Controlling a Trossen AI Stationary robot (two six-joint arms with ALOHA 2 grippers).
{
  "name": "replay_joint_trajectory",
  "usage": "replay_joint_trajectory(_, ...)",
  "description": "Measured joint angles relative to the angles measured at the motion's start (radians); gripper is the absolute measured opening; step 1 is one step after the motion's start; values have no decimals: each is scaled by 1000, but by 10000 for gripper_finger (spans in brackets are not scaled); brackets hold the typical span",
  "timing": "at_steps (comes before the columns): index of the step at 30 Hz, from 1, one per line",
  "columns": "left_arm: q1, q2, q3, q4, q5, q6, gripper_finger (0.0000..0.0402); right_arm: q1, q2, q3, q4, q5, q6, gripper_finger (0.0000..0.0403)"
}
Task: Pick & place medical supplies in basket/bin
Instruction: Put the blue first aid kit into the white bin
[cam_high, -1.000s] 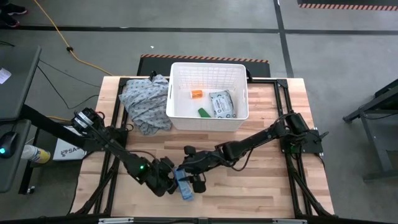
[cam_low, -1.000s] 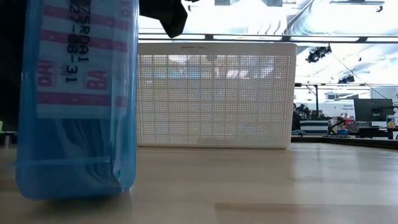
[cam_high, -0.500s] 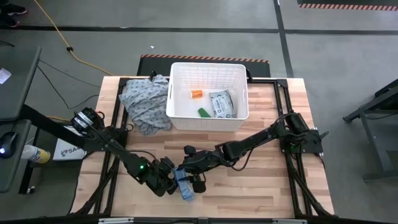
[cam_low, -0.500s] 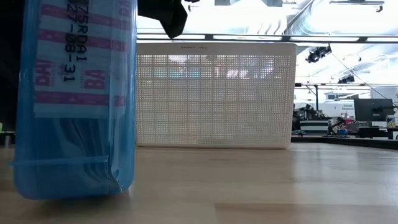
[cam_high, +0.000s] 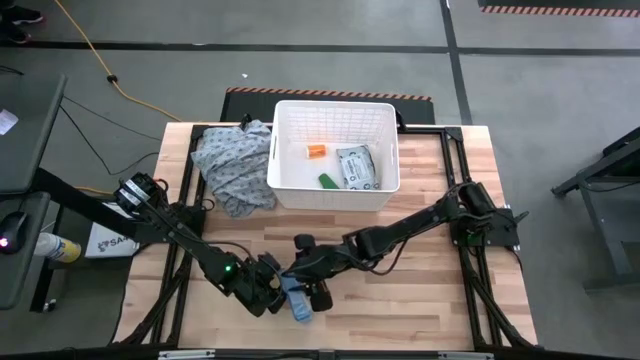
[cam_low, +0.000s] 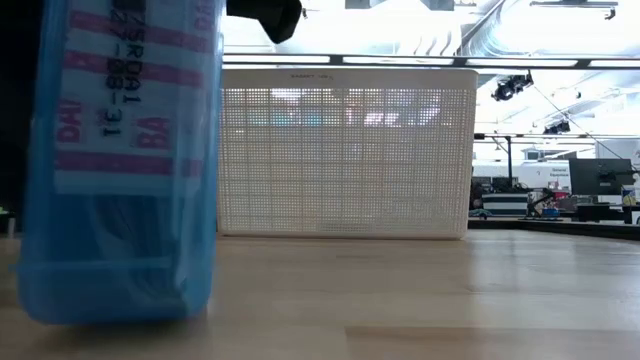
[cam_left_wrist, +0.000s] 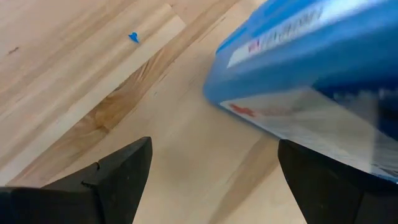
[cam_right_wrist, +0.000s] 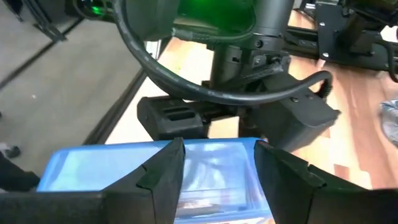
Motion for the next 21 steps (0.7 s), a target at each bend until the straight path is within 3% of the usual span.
replay_joint_trajectory(9, -15, -1, 1, -24, 6, -29, 381, 4, 3, 75, -61, 8, -13, 193)
replay_joint_trajectory(21, -109, -2, 2, -101, -1, -184, 381, 14, 2, 175, -151, 15, -76, 192)
